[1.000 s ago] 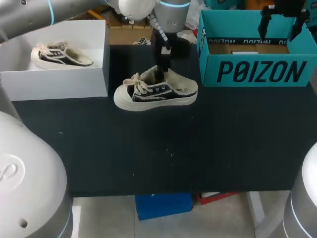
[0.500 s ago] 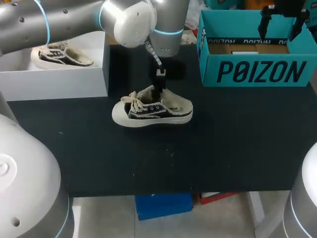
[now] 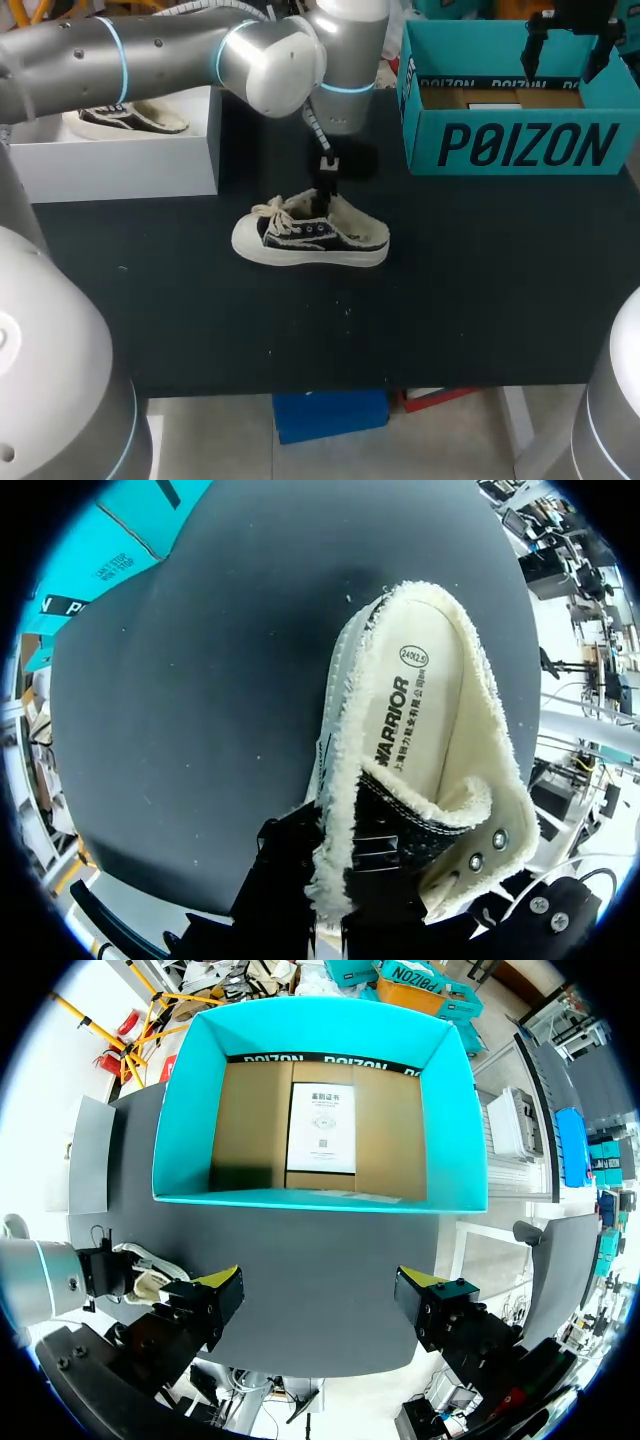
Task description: Take the shoe out of the shoebox, open the shoe tongue, remove and reinsert the insole, then place the shoe into the shoebox
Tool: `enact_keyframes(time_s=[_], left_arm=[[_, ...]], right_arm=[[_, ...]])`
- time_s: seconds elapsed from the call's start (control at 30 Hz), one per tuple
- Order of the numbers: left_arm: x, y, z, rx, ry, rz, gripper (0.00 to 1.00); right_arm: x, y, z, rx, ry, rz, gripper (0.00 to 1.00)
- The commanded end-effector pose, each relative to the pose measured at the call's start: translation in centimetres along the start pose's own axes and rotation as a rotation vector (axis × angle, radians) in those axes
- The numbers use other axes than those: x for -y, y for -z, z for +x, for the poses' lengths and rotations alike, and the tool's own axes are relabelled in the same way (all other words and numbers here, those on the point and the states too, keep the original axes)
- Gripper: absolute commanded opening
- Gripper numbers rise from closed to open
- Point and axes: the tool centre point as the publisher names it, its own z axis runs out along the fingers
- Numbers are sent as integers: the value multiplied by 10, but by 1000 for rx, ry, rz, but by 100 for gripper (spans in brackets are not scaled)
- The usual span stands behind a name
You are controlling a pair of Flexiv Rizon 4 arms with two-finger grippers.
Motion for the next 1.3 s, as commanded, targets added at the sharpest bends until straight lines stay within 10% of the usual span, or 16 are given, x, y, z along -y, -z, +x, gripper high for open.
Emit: enact_keyframes(time_s=[0.03, 0.07, 0.1, 0.13, 0.93, 1.3], left_arm=[[5, -4, -5, -10, -17, 8, 0], [5, -1, -5, -9, -26, 17, 5], [5, 2, -3, -6, -36, 24, 31], [4, 6, -2, -7, -42, 32, 100], [-43, 90, 33, 203, -77, 198, 100], [-43, 90, 33, 203, -77, 198, 100]], right_arm=[[0, 0, 0, 0, 0, 0, 100], [0, 0, 0, 0, 0, 0, 100], [0, 0, 0, 0, 0, 0, 100], [0, 0, 0, 0, 0, 0, 100], [0, 0, 0, 0, 0, 0, 100], [0, 0, 0, 0, 0, 0, 100]])
